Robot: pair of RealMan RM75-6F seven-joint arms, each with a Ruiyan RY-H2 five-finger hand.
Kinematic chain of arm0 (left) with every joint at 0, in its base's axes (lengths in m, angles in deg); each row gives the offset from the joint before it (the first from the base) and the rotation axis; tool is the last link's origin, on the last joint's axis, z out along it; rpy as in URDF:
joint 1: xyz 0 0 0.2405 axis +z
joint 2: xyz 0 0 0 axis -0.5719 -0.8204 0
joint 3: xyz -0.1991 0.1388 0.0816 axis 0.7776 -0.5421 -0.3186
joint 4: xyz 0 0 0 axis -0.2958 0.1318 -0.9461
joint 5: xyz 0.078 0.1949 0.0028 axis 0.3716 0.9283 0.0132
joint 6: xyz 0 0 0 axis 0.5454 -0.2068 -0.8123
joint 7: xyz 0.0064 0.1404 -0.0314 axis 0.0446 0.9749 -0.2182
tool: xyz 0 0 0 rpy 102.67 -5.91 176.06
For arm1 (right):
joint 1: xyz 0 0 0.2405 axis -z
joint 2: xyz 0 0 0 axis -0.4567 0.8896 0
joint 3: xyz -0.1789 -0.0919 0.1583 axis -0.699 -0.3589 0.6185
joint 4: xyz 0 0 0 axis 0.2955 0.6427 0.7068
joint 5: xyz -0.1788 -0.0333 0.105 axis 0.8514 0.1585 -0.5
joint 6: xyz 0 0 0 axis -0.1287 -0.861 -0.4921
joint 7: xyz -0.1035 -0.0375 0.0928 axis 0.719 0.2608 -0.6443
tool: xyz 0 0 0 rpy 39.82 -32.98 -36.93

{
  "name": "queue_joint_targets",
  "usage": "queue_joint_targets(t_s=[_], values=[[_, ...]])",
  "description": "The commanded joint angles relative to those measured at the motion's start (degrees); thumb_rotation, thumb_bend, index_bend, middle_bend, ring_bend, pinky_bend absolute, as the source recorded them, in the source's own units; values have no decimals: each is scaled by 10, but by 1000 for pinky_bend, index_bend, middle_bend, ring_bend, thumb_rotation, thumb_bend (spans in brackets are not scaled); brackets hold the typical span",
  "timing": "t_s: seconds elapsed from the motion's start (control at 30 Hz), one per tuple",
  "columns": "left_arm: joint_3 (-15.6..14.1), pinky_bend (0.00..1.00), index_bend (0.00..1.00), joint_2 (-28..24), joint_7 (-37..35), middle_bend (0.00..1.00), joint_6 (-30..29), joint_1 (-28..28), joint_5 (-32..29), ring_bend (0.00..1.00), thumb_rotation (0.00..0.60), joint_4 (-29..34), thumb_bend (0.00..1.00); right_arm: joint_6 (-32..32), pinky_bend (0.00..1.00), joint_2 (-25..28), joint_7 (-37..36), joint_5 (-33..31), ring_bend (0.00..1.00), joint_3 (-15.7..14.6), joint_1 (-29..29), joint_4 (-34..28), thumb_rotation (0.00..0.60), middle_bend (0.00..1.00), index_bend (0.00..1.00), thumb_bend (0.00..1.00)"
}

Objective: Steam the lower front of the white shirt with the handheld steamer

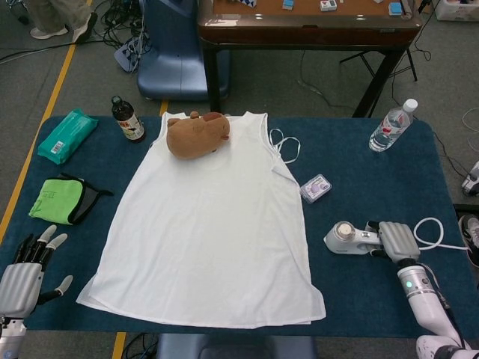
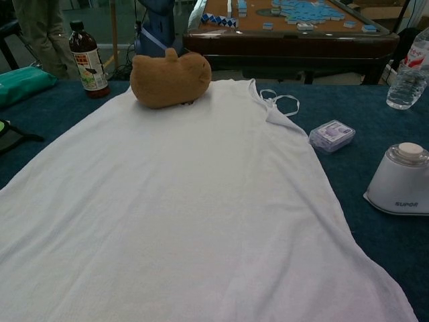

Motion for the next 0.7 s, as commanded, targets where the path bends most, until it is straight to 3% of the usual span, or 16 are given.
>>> queue_joint_targets(t_s=[0.03, 0.4, 0.7], values=[[0, 0, 150, -1, 1, 50, 0, 0, 0, 77, 600, 1, 224, -5, 593, -7, -40, 23, 737, 0, 1, 14, 600, 827, 880, 553], [1, 0, 150, -11, 10, 50, 17, -15, 11, 77, 600, 9, 224, -70, 668, -23, -169, 135, 797, -9, 0, 54, 600, 887, 936, 553], [-6, 0, 150, -33, 9, 50, 49, -43, 40, 77, 600, 34, 223, -60, 726, -37, -158, 173, 842, -2, -44, 38, 600, 929, 968, 553]])
